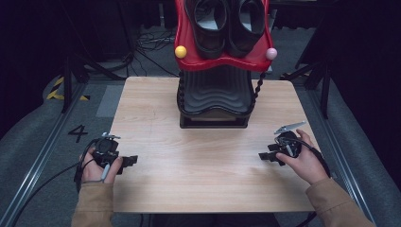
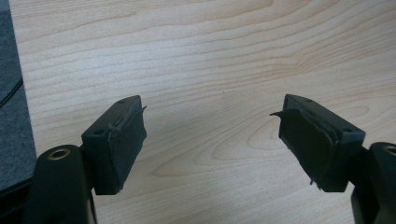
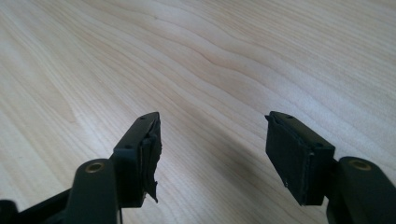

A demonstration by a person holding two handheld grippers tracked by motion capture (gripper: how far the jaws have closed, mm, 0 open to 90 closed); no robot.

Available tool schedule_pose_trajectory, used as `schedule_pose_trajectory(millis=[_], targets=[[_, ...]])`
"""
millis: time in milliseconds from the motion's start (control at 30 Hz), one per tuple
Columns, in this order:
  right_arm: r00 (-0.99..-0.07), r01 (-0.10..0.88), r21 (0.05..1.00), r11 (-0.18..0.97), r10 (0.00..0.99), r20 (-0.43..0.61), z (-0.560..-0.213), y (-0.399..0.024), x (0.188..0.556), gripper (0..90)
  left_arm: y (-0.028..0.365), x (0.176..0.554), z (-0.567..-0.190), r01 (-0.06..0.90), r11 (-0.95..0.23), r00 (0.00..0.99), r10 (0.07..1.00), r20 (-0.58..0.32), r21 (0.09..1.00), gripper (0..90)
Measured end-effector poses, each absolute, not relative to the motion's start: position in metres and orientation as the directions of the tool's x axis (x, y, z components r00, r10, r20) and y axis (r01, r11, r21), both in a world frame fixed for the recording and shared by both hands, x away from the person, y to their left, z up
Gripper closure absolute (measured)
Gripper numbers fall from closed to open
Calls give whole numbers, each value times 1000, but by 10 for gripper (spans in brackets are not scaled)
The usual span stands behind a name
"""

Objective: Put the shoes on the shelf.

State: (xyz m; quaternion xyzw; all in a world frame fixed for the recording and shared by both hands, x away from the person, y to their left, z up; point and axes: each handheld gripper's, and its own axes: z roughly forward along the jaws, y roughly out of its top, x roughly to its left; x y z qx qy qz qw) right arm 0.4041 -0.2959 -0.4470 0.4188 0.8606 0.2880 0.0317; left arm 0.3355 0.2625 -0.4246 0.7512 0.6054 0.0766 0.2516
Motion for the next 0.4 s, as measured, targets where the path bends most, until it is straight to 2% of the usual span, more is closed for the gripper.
schedule_pose_trajectory(millis=[233, 400], targets=[[-635, 695, 535, 480, 759, 144, -459, -309, 403, 374, 263, 338, -425, 875, -131, 244, 951, -192, 467, 232], [-632, 700, 540, 466, 758, 165, -463, -319, 404, 368, 261, 339, -427, 867, -141, 260, 946, -193, 478, 205]])
